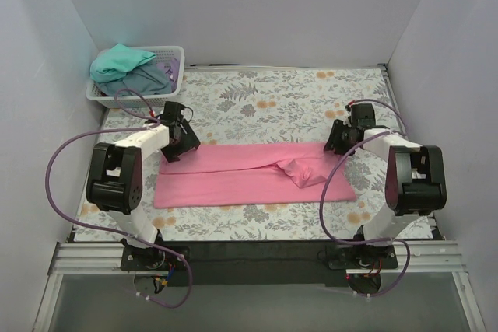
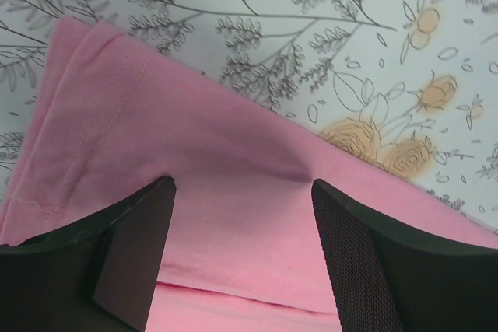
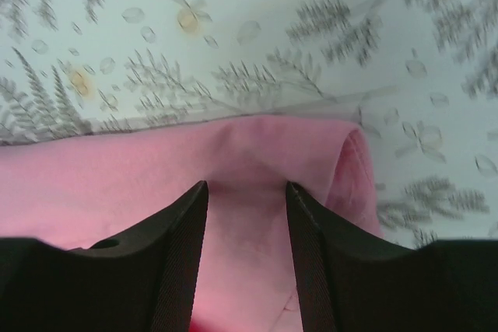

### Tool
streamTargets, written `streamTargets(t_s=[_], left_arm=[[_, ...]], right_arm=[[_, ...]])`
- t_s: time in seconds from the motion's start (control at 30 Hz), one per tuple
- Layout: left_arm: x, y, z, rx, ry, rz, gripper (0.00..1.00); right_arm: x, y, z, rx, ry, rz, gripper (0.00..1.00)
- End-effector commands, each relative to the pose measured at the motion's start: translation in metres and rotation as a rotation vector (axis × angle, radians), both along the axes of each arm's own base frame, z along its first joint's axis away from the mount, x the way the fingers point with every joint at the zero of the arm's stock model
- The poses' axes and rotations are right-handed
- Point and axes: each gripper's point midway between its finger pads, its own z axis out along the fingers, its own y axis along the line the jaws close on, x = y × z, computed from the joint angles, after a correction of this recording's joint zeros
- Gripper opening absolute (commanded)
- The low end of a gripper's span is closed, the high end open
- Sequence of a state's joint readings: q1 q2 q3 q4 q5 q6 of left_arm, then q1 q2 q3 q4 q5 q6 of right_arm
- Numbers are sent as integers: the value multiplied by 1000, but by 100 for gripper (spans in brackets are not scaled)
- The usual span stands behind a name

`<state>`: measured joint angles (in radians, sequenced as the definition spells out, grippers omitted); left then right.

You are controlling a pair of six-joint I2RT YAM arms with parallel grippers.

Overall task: Fold and stack the t-shirts
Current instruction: Fold the tshirt

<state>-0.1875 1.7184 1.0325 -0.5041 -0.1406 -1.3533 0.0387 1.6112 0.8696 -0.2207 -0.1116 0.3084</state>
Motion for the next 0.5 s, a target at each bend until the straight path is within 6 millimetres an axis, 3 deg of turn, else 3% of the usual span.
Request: streamTargets(t_s=[0.0, 0.1, 0.13, 0.2, 0.3, 0.37, 0.4, 0.47], left_arm=[[-15, 24, -16, 81, 91, 12, 71], [-11, 22, -1, 67, 38, 7, 72], [-6, 19, 15, 51, -18, 1, 72], [-7, 13, 27, 26, -60, -27, 74], [-5, 4, 65, 1, -196, -74, 77], [-13, -4, 75, -17, -237, -110, 78], [-17, -7, 94, -25, -299, -131, 79], [-32, -15, 95, -38, -319, -168, 79]], right_arm=[[31, 12, 4, 42, -59, 66, 52], [37, 24, 29, 77, -113, 122, 51], [35, 37, 39, 103, -137, 169, 51], [25, 65, 61, 168, -192, 272, 51], [9, 94, 78, 239, -238, 389, 51], [3, 105, 81, 267, -251, 426, 52], [-1, 109, 78, 280, -247, 441, 52], [-3, 117, 70, 295, -235, 472, 52]])
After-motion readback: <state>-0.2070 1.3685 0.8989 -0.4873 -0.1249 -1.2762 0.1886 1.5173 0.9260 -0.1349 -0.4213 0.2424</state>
